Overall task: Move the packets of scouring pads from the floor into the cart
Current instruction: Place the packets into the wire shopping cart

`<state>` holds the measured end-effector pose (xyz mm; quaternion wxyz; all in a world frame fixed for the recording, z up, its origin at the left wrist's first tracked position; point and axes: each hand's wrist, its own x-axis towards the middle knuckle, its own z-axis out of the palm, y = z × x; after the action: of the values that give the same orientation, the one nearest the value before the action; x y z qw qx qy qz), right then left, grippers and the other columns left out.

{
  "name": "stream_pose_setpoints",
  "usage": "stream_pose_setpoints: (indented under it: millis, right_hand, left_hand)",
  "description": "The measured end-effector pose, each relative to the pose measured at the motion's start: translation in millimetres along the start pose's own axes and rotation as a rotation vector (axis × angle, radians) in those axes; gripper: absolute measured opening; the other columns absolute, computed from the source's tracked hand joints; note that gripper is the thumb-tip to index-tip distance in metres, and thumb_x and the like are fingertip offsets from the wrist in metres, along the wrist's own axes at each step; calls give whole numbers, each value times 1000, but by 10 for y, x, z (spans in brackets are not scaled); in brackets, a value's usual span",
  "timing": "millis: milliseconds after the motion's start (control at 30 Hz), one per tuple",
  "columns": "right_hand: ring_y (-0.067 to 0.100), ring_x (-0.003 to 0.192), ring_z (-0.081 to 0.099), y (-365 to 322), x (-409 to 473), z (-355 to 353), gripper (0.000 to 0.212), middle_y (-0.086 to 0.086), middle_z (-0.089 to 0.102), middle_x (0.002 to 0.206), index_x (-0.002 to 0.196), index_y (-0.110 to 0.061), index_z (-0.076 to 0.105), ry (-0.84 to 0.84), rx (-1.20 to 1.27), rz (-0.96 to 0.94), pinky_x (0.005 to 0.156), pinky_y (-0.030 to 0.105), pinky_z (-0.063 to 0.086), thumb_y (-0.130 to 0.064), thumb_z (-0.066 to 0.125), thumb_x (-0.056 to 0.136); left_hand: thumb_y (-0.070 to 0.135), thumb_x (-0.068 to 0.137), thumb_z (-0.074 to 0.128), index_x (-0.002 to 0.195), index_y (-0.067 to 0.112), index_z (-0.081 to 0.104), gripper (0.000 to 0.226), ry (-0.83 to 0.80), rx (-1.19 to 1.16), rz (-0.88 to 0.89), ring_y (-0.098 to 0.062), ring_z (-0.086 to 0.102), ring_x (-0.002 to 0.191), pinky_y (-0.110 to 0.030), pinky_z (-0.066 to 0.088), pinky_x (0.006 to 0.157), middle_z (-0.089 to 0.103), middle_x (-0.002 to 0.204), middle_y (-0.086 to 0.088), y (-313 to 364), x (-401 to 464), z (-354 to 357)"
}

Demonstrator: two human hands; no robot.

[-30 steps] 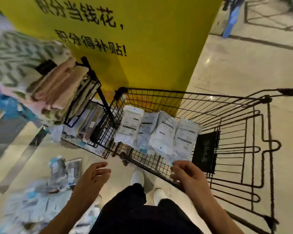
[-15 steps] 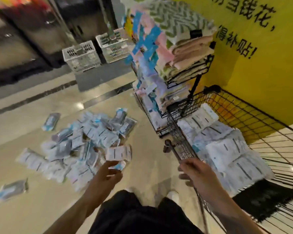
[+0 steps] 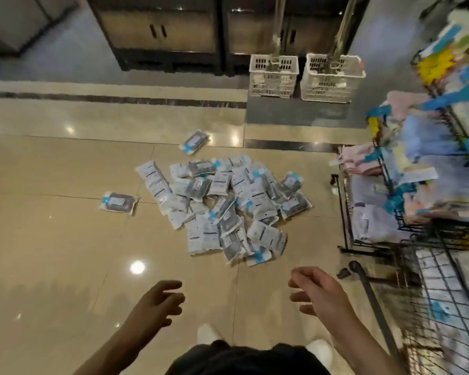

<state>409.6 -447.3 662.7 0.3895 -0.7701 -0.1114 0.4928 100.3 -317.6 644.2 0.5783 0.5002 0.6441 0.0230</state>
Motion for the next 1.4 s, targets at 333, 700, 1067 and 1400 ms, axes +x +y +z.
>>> stream_pose_setpoints:
  millis: [333, 700, 1067, 1400]
  right_hand:
    - [24, 85, 75, -786, 152, 1816, 10, 2, 80, 99, 108, -20, 73, -226, -208, -62, 76, 38, 56, -26, 67, 102]
    - [20, 79, 71, -1485, 1243, 3070, 12, 3, 79, 98, 109, -21, 73, -321, -327, 24, 71, 34, 55, -29, 68, 102]
    - [23, 96, 75, -2446, 2168, 4059, 9, 0, 76, 107, 110, -27, 70, -376, -380, 79, 82, 38, 61, -31, 64, 104]
    - [19, 97, 74, -3022, 2920, 4904, 9, -1, 75, 110, 107, -24, 72, -276, -326, 140, 93, 44, 60, -29, 70, 100]
  left_hand:
    - [24, 101, 64, 120, 30, 69, 21, 242, -292, -33, -19, 75, 102, -39, 57, 90, 79, 104, 1, -516, 132, -1551]
    - [28, 101, 63, 117, 31, 68, 17, 225, -323, -206, -19, 73, 103, -38, 55, 89, 77, 110, -2, -459, 966, -2297]
    - [28, 101, 66, 118, 28, 69, 17, 279, -290, -238, -19, 73, 102, -33, 55, 79, 75, 112, -2, 425, 2084, -3425]
    - [24, 104, 62, 121, 24, 66, 18, 184, -325, -232, -21, 70, 107, -31, 57, 79, 71, 116, -4, 1043, 3606, -4382]
